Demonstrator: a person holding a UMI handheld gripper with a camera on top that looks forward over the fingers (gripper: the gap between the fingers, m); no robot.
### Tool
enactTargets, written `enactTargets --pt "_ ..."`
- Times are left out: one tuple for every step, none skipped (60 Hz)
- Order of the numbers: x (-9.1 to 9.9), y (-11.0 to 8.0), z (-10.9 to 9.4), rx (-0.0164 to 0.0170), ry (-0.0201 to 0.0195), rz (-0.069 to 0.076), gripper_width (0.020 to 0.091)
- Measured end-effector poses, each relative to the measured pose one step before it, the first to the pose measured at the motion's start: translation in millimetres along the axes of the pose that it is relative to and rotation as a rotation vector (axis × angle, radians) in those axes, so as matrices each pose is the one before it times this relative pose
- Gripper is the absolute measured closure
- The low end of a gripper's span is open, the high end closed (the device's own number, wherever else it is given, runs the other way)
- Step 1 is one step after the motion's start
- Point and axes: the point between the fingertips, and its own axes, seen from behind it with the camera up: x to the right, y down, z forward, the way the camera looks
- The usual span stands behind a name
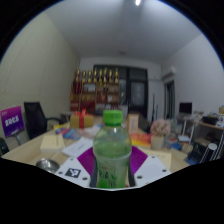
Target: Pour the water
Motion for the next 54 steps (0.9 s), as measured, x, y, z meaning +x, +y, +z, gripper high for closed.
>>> enactTargets --pt "-5.6 -11.23 5.98 0.03166 0.00717 0.0012 0.0659" --pt "-21.74 -2.47 -6.5 0.00476 0.01362 -0.0006 0.0663" --pt "3.1 1.63 0.63 -0.0043 0.01385 -0.0019 0.0663" --pt "2.94 -1.63 1.02 0.00601 0.00804 0.007 0.0664" --pt "1.51 0.01 1.19 0.00006 0.00198 0.0134 0.0665" --pt "2.17 0.53 0.9 -0.00221 0.00368 0.0118 0.0665" --pt "2.06 0.1 0.69 -0.00057 0.00463 0.0099 0.0666" --pt "24.84 2.04 8.94 -0.00199 -0.0044 0.0101 0.0667" --pt "-6.72 -4.72 2.23 -0.00316 0.00303 0.0063 0.0665" --pt "-18.21 2.59 -13.02 0.00063 0.00518 0.0023 0.0667" --pt "-0.65 0.52 -0.59 -0.00135 -0.0007 0.0004 0.0664" --pt "-0.68 -0.01 -0.03 -0.00102 -0.00162 -0.0014 0.0664" --pt "-0.97 0.15 0.07 -0.00079 -0.003 -0.003 0.0645" --pt "-0.92 0.05 -0.07 -0.00049 -0.00249 -0.0031 0.0632" --pt "-1.16 0.18 -0.35 -0.00099 -0.00302 -0.0027 0.061" --pt "3.0 -3.23 6.03 -0.00484 -0.0065 -0.0028 0.0573" --pt "-2.23 1.94 -4.04 -0.00213 -0.00294 -0.0034 0.0566" --pt "-0.89 0.64 -1.85 -0.00349 -0.00334 -0.003 0.0542" --pt "-3.68 -3.12 -2.81 -0.00622 -0.00115 -0.0014 0.0528" --pt "-0.42 1.84 -2.37 -0.01081 -0.0023 -0.0025 0.0506" --pt "-0.04 1.93 -2.38 -0.01218 -0.00031 -0.0012 0.0467" --pt "0.05 1.85 -2.37 -0.01214 -0.00031 -0.0011 0.0443" --pt "-0.79 1.73 -2.95 -0.01183 -0.0026 -0.0011 0.0387" --pt "9.07 3.22 3.47 -0.01029 -0.00753 -0.0004 0.0349" --pt "-0.51 0.79 -3.87 -0.00777 -0.00171 0.0003 0.031" --pt "-0.61 0.34 -4.3 -0.00668 -0.00118 0.0007 0.0289" --pt "1.62 -0.64 2.8 -0.00612 -0.00271 0.0006 0.0271" --pt "-8.4 -0.9 -13.95 -0.00569 0.00313 -0.0003 0.0264" --pt "-0.15 -0.27 -6.4 -0.00453 0.00086 -0.0001 0.0265" --pt "0.52 -0.6 -6.74 -0.00436 0.00255 0.0002 0.0267" --pt "0.43 -0.85 -6.77 -0.00262 0.00522 0.0019 0.0272" --pt "0.63 -1.42 -7.19 -0.00035 0.0066 0.0026 0.0273" --pt "0.25 -1.78 -7.26 0.00078 0.00521 0.002 0.0275" --pt "8.42 -3.24 2.84 -0.00024 0.00112 0.0013 0.0276" --pt "-5.88 0.19 -12.04 0.0014 0.00763 -0.0007 0.0275" --pt "-0.06 -1.15 -8.18 0.00064 0.00428 -0.001 0.0276" --pt "0.15 -1.6 -8.13 0.00131 0.00499 -0.0015 0.0275" --pt "0.51 -1.54 -8.58 -0.00016 0.00634 -0.002 0.0273" --pt "0.66 -1.26 -9.04 -0.00127 0.00698 -0.0024 0.0272" --pt "7.2 -4.05 -3.71 -0.00387 0.00216 -0.0039 0.0273" --pt "-3.9 1.5 -13.84 0.00167 0.00538 -0.0055 0.0271" --pt "-0.73 -1.03 -9.43 0.00199 0.00232 -0.0058 0.0272" --pt "-0.86 -1.42 -9.83 0.00301 0.00151 -0.0059 0.0272" --pt "-1.1 -1.29 -9.68 0.00456 0.00018 -0.0062 0.0271" --pt "-1.61 -1.49 -9.4 0.00506 -0.00156 -0.0058 0.0273" --pt "-2.21 -1.12 -9.72 0.00418 -0.00322 -0.0046 0.0276" --pt "-0.8 -2.82 -9.55 0.00308 -0.0046 -0.0042 0.0274" --pt "-1.63 -0.02 -9.85 0.0022 -0.00168 -0.0009 0.0276" --pt "-2.21 0.05 -9.29 0.00192 -0.00272 0.0009 0.0279" --pt "-2.36 0.09 -8.88 0.00159 -0.00519 0.0011 0.0277" --pt "-2.93 0.45 -8.83 0.00036 -0.00619 0.0014 0.0277" --pt "-2.99 0.89 -8.56 -0.00077 -0.00554 0.0015 0.0277" --pt "-2.56 -0.56 -4.33 -0.00243 -0.00583 0.0027 0.0277" --pt "-2.5 1.3 -5.09 -0.00256 -0.0038 0.0036 0.0276"
